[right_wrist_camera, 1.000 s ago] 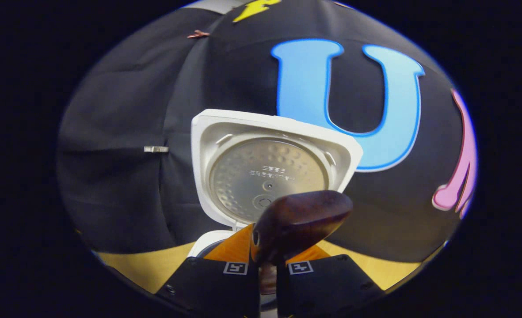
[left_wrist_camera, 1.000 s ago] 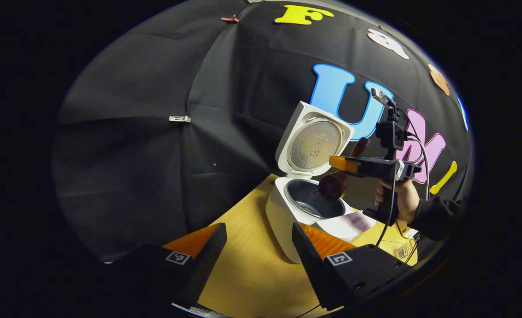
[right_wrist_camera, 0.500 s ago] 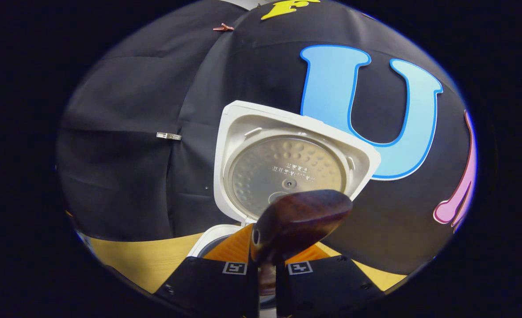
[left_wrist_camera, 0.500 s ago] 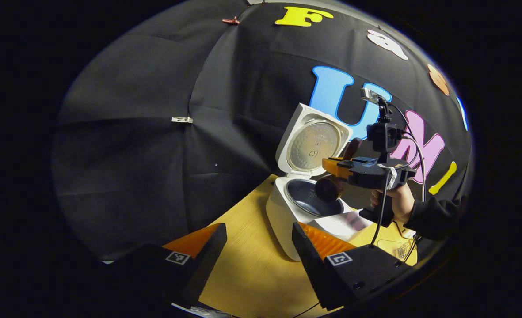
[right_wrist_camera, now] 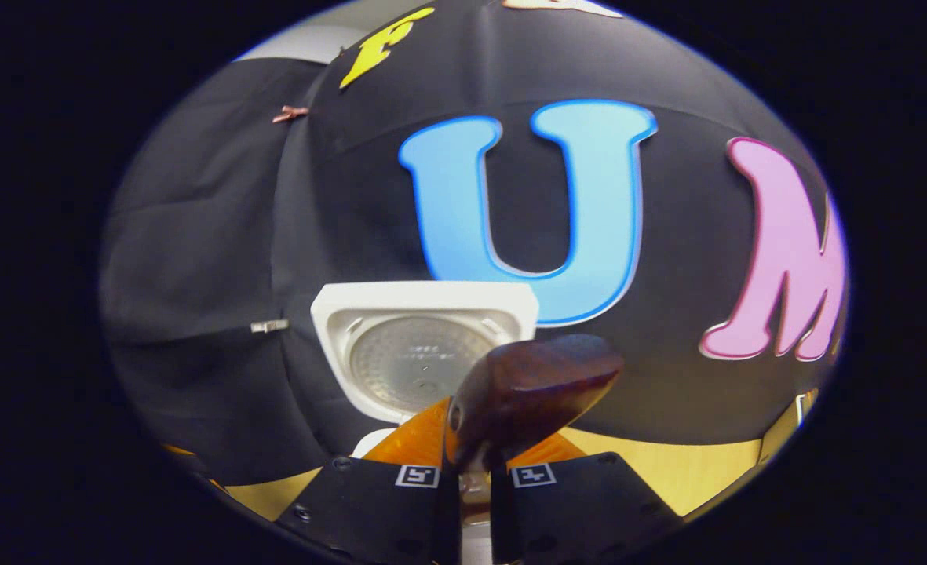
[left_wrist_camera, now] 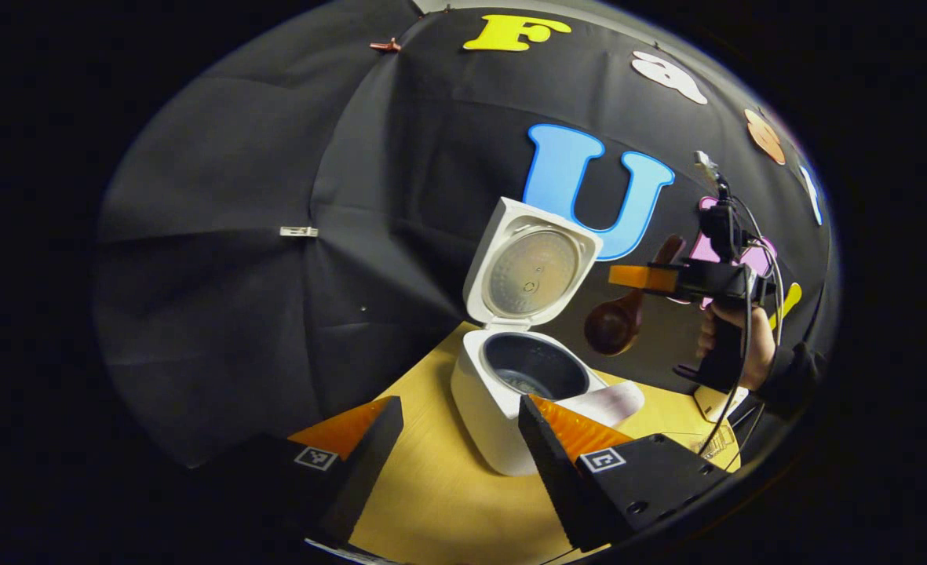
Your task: Close the left gripper, press the button to open the rice cooker; take a wooden spoon from the chopstick holder with the right hand, scoop a spoonful of rice and pour it into the rice cooker, then put the wooden spoon back into the chopstick holder.
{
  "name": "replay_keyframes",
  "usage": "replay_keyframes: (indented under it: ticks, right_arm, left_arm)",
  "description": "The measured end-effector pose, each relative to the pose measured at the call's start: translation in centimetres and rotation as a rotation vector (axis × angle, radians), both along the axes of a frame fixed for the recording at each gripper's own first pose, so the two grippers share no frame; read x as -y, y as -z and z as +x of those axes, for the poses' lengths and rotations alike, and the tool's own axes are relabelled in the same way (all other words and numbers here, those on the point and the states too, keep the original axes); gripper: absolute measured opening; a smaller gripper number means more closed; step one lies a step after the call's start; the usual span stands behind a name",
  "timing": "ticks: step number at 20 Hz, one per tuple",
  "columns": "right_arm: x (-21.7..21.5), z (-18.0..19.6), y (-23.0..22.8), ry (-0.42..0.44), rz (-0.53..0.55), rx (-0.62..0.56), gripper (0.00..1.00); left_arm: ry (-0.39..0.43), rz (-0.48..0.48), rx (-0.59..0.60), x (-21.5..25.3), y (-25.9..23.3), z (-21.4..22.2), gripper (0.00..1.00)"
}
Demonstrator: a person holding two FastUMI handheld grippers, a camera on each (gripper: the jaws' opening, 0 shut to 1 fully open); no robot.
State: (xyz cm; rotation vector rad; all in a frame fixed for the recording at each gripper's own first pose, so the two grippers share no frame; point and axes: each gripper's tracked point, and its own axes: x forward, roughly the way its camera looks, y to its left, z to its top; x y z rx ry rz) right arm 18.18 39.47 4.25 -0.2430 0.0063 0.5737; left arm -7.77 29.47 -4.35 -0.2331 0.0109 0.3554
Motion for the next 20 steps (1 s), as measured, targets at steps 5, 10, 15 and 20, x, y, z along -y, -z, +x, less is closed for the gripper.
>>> replay_keyframes:
  ticks: [5, 10, 15, 20]
  right_arm:
    - [9.9, -0.2, -5.9, 0.105, 0.072, 0.046, 0.18]
    - [23.7, 0.4, -9.1, 0.275, 0.124, 0.078, 0.18]
    - [38.2, 0.3, -10.0, 0.454, 0.127, 0.085, 0.18]
    - [48.2, -0.2, -5.9, 0.570, 0.180, 0.010, 0.18]
  left_arm:
    - [0.075, 0.044, 0.004, 5.2, -2.3, 2.5, 0.96]
    - [0.141, 0.067, 0.002, 10.5, -3.9, 5.3, 0.96]
    - [0.181, 0.062, -0.022, 14.0, -4.0, 7.7, 0.92]
    - [0.194, 0.063, -0.051, 17.0, -4.5, 10.0, 0.96]
